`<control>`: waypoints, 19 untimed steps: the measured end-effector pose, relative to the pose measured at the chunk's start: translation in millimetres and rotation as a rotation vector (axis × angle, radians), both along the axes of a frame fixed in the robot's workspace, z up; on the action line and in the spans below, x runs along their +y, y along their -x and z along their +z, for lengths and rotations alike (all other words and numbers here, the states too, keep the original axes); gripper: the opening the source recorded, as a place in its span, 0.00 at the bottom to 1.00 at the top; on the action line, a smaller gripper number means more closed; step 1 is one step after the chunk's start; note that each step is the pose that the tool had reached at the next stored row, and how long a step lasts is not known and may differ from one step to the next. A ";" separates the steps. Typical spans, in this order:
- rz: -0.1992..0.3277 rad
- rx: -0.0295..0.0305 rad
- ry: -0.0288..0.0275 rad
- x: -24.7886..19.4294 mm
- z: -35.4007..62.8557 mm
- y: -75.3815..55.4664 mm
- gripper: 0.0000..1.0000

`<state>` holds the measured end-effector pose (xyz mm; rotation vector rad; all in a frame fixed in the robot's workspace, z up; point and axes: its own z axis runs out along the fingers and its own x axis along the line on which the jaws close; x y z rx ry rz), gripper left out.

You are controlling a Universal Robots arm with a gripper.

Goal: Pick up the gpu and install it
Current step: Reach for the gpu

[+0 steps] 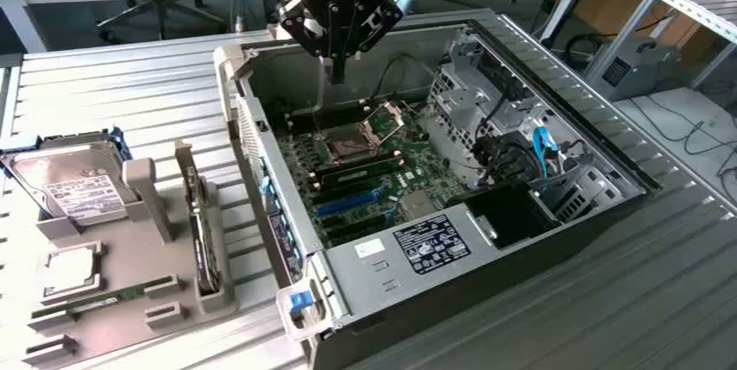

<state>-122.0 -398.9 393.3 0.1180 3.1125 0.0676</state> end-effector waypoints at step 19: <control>0.000 0.0000 0.0000 0.0 0.0 6.7 0.11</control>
